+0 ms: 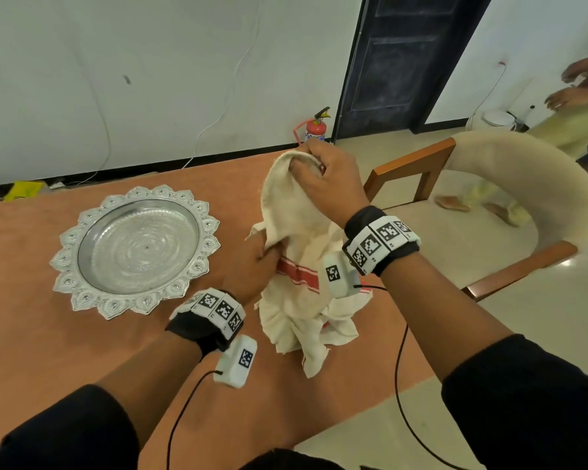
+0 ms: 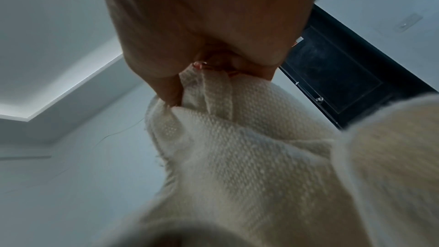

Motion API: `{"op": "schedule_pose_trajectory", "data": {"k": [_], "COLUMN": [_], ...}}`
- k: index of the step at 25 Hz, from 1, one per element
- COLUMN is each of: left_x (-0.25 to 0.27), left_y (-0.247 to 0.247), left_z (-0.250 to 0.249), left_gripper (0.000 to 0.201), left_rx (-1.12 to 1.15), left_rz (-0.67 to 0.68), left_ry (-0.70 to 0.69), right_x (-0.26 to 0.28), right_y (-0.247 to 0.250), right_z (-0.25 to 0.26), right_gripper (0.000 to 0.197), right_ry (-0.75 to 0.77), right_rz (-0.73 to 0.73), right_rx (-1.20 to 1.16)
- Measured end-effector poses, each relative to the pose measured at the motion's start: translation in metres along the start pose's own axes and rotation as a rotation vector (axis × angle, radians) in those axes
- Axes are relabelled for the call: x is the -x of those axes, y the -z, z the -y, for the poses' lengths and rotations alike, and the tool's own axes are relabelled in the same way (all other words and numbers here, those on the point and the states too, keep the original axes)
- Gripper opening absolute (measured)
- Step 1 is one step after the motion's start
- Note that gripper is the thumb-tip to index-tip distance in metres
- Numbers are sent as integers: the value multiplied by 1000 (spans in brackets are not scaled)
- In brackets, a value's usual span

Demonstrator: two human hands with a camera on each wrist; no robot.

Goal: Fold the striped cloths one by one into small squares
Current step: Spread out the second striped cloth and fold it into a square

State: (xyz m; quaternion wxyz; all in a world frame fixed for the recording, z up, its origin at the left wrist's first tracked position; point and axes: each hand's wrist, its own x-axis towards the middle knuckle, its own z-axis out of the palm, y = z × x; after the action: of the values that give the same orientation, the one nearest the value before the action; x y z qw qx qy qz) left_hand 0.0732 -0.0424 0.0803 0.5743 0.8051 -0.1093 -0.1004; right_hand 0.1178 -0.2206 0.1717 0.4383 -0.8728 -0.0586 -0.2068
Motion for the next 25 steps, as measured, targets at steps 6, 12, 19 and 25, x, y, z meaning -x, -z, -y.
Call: {"op": "schedule_pose_trajectory", "data": {"k": [6, 12, 19, 25], "left_x": [-30, -25, 9, 60], "left_y": [56, 107, 150, 199], "left_z": [-76, -149, -157, -117], "left_gripper": [27, 22, 26, 19], "left_rx": [136, 111, 33, 7], "left_rz": [-255, -326, -301, -307], "left_ry": [-205, -456, -535, -363], "right_x": [4, 7, 2, -3], "right_y": [7, 14, -6, -16], "right_z": [11, 10, 38, 137], "right_gripper": [14, 59, 19, 13], "right_ry": [15, -44, -81, -17], "right_rz": [104, 267, 343, 383], "right_rx": [5, 126, 29, -415]}}
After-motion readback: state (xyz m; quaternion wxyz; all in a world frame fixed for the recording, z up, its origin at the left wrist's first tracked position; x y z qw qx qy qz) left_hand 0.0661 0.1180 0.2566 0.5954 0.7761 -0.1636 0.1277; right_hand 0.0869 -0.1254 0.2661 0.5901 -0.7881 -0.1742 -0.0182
